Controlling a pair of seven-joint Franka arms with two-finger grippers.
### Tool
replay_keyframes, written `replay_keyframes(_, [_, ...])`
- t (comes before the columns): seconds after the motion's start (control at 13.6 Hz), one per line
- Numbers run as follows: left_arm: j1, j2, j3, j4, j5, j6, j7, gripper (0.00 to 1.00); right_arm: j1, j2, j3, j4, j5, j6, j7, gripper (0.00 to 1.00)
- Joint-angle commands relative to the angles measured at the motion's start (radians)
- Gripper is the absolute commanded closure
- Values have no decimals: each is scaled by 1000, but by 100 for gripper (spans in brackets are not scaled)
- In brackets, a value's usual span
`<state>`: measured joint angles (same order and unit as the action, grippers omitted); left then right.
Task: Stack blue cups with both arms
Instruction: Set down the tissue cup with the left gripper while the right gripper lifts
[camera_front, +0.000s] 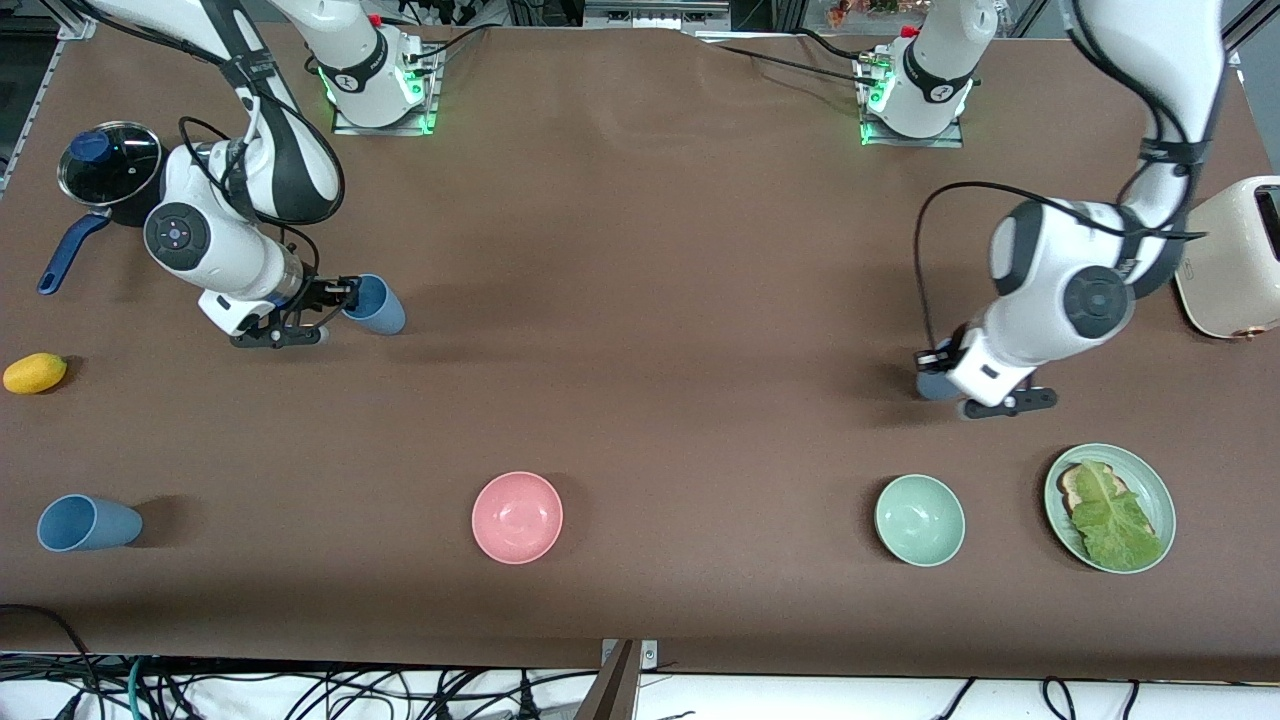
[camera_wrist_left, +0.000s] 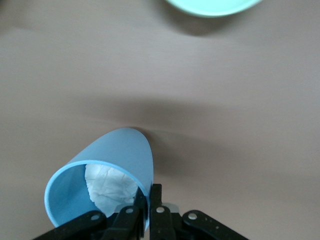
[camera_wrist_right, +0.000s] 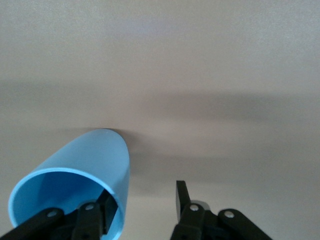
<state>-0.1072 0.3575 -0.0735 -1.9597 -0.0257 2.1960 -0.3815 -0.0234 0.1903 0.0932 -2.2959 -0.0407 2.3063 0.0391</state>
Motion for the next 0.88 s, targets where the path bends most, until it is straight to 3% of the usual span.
replay_keyframes(0.0, [-150, 67, 6, 105, -23, -12, -237, 100, -1, -9, 3, -16, 1, 13, 8, 49])
replay_keyframes(0.37, [-366, 168, 6, 306, -114, -10, -595, 100, 0, -9, 7, -16, 2, 8, 33, 57])
replay_keyframes(0.52, [-451, 251, 7, 422, -135, -10, -724, 100, 0, -9, 7, -16, 2, 8, 33, 61])
replay_keyframes(0.81, [-526, 356, 8, 539, -138, -4, -865, 100, -1, -9, 8, -14, 2, 7, 33, 70])
